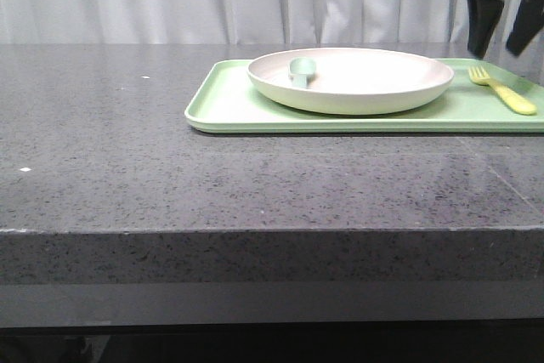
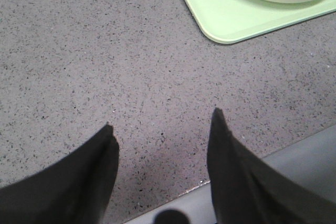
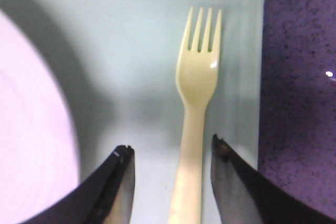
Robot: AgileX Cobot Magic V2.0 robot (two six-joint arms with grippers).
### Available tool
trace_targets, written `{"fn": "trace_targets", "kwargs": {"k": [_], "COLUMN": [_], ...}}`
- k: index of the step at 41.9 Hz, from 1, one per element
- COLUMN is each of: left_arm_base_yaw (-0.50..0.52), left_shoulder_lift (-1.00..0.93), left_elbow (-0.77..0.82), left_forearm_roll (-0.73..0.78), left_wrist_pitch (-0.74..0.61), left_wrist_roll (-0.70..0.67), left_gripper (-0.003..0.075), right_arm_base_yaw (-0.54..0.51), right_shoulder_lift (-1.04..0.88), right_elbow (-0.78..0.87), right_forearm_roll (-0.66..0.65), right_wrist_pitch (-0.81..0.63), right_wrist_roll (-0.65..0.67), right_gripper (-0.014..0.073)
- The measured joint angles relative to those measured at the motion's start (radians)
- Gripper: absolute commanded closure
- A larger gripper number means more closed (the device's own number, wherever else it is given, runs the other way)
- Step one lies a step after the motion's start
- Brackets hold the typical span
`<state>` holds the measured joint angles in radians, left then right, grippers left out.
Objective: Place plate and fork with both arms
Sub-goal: 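Open the right gripper and raise it away from the fork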
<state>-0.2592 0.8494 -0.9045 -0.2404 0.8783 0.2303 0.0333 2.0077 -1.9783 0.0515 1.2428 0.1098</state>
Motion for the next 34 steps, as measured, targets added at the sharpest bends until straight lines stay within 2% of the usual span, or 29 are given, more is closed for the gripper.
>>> {"fn": "trace_targets", "kwargs": {"k": [7,15,26,34], "left_arm_base_yaw": [0.0,0.0,0.0,0.0], "left_shoulder_lift": [0.0,0.0,0.0,0.0], "left_elbow": [0.0,0.0,0.0,0.0], "left_forearm_roll": [0.0,0.0,0.0,0.0], "left_wrist_pitch": [0.0,0.0,0.016,0.021], "left_wrist_roll": [0.0,0.0,0.0,0.0], "left_gripper": [0.0351,0.0351,0.0351,0.0351], "right_arm_base_yaw": [0.061,0.131,0.141,0.141], "right_shoulder_lift": [-0.156,-0.353,-0.651,-0.868], "right_elbow": [0.049,0.175,0.414,0.603], "right_forearm_roll": [0.0,0.007,0.007,0.007], "right_wrist_pitch": [0.002,0.005,0.008,-0.042], "right_wrist_roll": [-0.042,-0.062,-0.068,-0.076], "right_gripper": [0.0222,0.0222,0.0222,0.0222]}}
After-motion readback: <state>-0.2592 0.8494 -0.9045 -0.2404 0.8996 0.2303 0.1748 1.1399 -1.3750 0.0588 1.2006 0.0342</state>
